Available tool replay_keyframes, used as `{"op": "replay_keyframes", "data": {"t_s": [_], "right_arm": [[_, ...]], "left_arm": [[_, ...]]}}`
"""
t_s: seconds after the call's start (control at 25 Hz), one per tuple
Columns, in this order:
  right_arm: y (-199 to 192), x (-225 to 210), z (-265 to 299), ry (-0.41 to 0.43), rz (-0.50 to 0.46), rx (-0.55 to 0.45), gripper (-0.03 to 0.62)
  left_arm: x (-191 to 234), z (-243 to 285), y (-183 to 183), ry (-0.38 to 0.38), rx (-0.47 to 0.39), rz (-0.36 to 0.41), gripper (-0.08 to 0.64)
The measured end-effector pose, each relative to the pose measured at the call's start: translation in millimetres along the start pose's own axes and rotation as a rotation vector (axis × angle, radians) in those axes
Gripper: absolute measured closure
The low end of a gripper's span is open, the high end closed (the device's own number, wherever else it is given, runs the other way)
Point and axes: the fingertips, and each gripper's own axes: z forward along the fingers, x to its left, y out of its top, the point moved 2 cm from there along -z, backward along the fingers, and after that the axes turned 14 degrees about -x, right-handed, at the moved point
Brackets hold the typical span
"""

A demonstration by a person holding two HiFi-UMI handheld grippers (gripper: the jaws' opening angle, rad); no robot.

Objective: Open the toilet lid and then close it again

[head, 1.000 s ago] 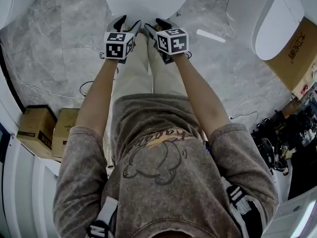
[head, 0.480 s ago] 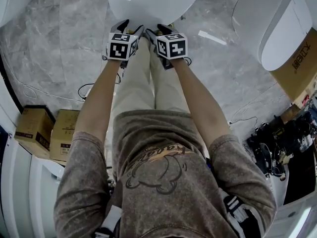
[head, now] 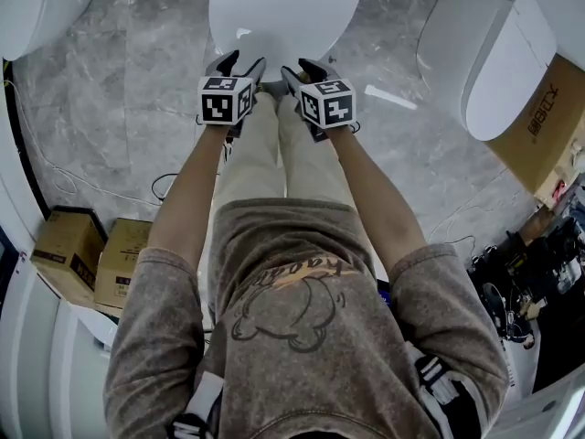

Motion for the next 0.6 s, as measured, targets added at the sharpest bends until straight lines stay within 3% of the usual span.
{"op": "replay_keyframes", "data": {"t_s": [0.28,0.6], "right_arm": [[119,38,-96,0.039,-0.078,-0.178,0.4],[214,101,-219,0.122,-0.192,-0.405,0.4]], "left_arm": [[-64,-84,136,-0.085,-0.216,0.068,0.31],[-137,-191,228,-0.192,-0.407,0.142,0.31]]}}
